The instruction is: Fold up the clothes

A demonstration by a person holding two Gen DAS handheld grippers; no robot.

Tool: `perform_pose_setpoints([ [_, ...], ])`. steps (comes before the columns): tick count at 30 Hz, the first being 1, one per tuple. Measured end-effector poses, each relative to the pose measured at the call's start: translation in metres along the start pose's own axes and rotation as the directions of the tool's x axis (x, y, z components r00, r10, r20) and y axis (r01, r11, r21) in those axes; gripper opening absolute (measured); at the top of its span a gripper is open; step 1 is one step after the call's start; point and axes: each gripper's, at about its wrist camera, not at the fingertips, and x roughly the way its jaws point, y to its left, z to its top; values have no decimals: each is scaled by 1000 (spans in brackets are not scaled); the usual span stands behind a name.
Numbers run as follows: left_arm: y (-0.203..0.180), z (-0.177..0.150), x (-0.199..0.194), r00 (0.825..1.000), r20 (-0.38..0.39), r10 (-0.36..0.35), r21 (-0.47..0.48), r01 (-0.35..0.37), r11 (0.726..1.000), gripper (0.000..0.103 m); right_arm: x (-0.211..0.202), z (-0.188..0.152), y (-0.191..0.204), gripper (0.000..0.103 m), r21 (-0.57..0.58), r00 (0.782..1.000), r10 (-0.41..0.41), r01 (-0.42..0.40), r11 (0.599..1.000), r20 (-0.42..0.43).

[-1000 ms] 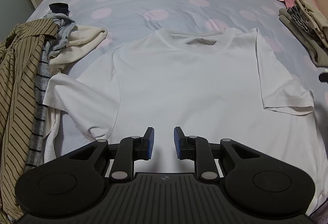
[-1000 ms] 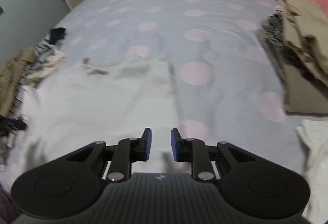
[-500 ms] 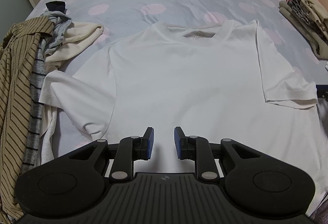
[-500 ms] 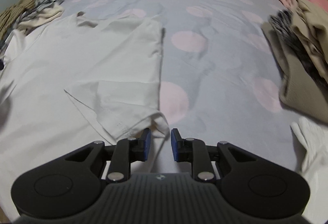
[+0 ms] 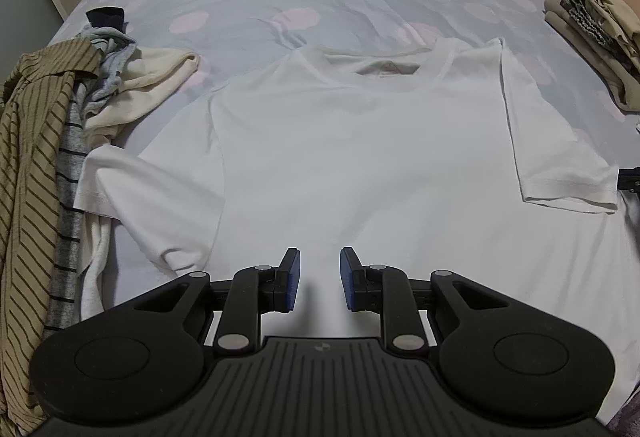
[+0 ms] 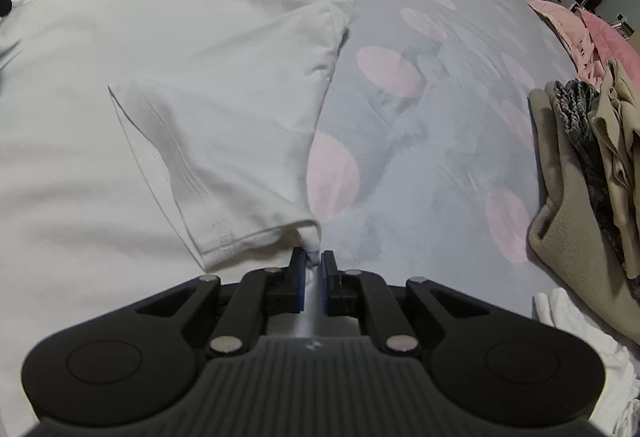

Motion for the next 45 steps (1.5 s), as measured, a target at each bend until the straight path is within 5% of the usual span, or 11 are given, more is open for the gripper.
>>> perform_pose_setpoints([
  [3, 5, -1, -2, 1000, 9, 8, -3, -8, 1000, 20, 3, -5, -6, 7, -30, 995, -86, 85, 996, -56],
  [12, 64, -19, -13, 996, 46, 81, -94, -77, 993, 21, -24, 9, -12, 10, 117, 993, -108, 112, 987, -44],
  [20, 132, -36, -19, 982, 107, 154, -238, -125, 963, 21, -32, 35, 27, 28, 207, 992, -103, 117, 971, -75],
  [27, 151, -11, -2, 970, 150, 193, -142, -172, 975, 21, -35, 52, 49, 30, 329, 996, -29, 55, 943, -83],
  [30, 152, -2, 8, 974, 161, 161, -121, -142, 982, 21, -33, 58, 57, 32, 314, 997, -17, 42, 948, -81],
  [45, 157, 7, 40, 957, 170, 233, -10, -235, 972, 21, -33, 84, 71, 34, 235, 997, 51, -37, 971, -54],
])
